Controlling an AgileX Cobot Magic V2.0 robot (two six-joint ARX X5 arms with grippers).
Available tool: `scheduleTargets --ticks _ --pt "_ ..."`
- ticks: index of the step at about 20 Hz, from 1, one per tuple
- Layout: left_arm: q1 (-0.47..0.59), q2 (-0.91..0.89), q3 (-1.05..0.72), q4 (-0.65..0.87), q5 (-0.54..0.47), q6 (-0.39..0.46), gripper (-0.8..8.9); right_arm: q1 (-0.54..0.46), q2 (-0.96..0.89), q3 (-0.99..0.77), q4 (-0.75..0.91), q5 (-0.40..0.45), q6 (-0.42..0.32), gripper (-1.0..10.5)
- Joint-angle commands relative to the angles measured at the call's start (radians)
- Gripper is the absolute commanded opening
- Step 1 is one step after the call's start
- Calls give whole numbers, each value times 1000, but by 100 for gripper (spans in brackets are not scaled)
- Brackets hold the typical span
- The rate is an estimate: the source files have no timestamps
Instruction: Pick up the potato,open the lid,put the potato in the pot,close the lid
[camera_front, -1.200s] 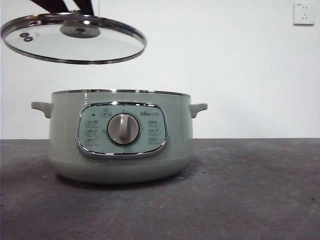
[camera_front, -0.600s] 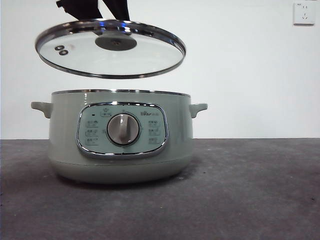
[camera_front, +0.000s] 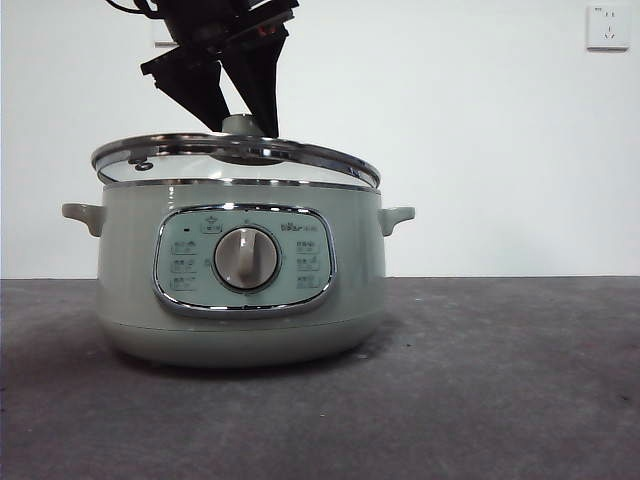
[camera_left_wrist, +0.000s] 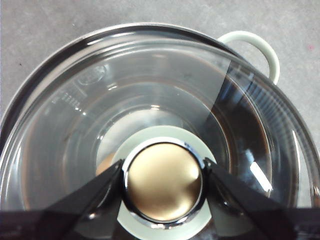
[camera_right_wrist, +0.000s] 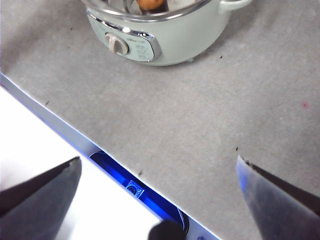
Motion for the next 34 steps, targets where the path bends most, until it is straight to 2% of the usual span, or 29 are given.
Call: scheduleTargets --ticks 1,4,8,12,19,20,21,24,25,29,34 --pt "-3 2 13 25 5 9 -9 1 -2 -9 5 19 11 666" --pt "-3 3 13 29 -3 18 -9 1 -2 -9 11 29 11 666" --pt "-3 6 13 60 -24 87 -9 1 -6 -9 18 29 11 666" --pt "-3 26 13 82 11 93 -9 1 -6 -9 17 29 11 666" --pt "-3 66 13 38 17 94 3 1 -6 -9 16 29 11 666" --pt "-4 65 13 38 26 100 53 1 -6 -9 17 29 10 666" --pt "-4 65 13 36 36 101 155 1 -6 -9 18 29 10 666" --pt "-4 61 13 26 38 97 562 1 -6 -9 17 29 10 666" --pt "-4 53 14 27 38 88 605 1 -6 -9 17 29 10 666" --pt "-1 -26 14 12 39 59 606 1 -6 -9 17 29 10 666" --pt "-1 -200 14 -112 38 45 606 1 -6 -9 9 29 10 666"
